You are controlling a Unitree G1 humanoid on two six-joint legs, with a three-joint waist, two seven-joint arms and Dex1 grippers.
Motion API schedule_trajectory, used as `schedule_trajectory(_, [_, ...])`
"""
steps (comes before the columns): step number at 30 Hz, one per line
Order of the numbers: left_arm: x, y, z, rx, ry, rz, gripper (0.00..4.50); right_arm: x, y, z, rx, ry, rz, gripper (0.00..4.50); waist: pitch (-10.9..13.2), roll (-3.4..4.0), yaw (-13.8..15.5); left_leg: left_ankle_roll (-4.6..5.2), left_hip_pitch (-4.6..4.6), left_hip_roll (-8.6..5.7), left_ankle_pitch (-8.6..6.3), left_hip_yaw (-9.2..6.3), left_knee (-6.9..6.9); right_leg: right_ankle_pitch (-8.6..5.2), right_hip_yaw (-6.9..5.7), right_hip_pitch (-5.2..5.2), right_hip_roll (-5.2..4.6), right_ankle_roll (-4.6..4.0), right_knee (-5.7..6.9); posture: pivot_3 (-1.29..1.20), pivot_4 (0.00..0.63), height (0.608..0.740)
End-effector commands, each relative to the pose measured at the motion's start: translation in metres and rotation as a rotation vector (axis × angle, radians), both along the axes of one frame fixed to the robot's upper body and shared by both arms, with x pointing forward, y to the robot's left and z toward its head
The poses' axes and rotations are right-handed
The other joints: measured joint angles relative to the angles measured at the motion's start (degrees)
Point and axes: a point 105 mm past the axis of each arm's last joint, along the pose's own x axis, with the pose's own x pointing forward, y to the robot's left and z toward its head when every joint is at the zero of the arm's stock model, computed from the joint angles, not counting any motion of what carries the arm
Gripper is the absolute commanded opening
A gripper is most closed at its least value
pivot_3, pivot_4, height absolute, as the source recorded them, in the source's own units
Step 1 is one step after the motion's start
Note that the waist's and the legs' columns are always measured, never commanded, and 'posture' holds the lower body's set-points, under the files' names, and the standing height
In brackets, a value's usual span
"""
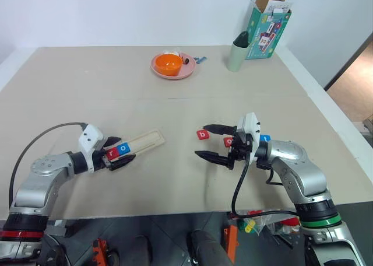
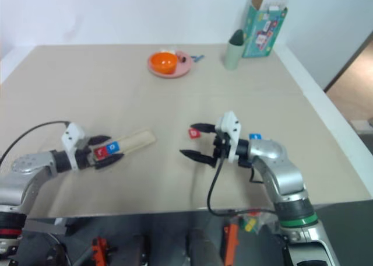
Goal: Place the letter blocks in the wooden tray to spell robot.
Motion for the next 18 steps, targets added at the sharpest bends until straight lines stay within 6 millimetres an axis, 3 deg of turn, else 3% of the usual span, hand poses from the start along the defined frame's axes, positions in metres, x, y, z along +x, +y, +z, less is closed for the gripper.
schedule_trajectory(1, [0.005,0.003,0.003,0.053,-0.015,-0.015,4.50,-0.005,0.004,0.010,0.012,-0.040,0.015,4.46,0.00,0.00,0.01,-0.01,0.00,0.00,0.02,0.00,0.02,0.03,0.00,0.00,0.00,-0.01,0.00,0.00,0.150,0.740])
schedule_trajectory(18, [0.016,0.004,-0.017,0.176,0.042,-0.106,4.50,-0.006,0.002,0.003,0.012,-0.037,0.012,4.46,-0.02,0.02,0.10,-0.03,0.04,0.00,0.22,-0.10,0.07,0.24,-0.08,0.07,0.04,-0.05,0.02,0.00,0.150,0.740])
